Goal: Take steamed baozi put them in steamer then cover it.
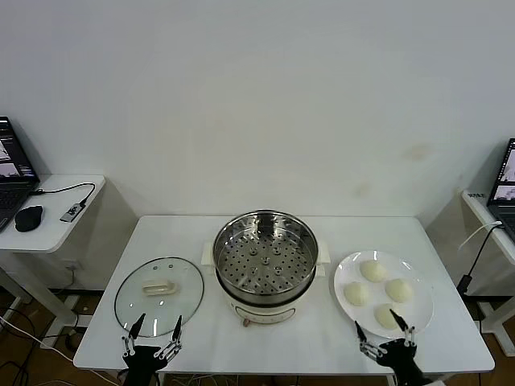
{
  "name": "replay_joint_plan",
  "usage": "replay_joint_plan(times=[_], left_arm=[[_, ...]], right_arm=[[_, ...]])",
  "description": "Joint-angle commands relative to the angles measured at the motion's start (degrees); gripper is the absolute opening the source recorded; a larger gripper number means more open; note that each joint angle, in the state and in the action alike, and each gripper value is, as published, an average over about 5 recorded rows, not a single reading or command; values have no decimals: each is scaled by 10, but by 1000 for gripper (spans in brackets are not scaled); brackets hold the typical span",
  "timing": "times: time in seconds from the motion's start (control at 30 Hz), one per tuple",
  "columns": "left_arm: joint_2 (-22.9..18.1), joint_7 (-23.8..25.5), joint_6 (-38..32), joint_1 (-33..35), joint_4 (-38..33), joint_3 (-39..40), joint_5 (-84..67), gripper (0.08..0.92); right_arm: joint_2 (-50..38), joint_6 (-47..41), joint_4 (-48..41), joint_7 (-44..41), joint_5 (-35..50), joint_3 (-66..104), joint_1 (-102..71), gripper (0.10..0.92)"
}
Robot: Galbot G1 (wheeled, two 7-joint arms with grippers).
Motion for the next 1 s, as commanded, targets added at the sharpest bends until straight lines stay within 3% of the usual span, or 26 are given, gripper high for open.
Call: replay_joint_plan(times=[0.03,0.33,0.57,0.77,1.0], left_arm=[[5,-17,30,-9,-13,1,42,823],[12,-30,93,-17,-40,7,88,823],[8,-46,97,-23,-48,10,100,823],[9,-46,94,-27,-44,8,104,823],[10,-48,89,-26,-42,2,107,823]], right_arm=[[-135,-34,-6,-77,-156,77,55,823],[-330,-73,-96,-248,-191,42,184,823],[-449,-68,-208,-394,-161,-126,374,823],[-476,-53,-282,-456,-132,-395,630,823],[-419,-24,-381,-489,-123,-676,871,823]])
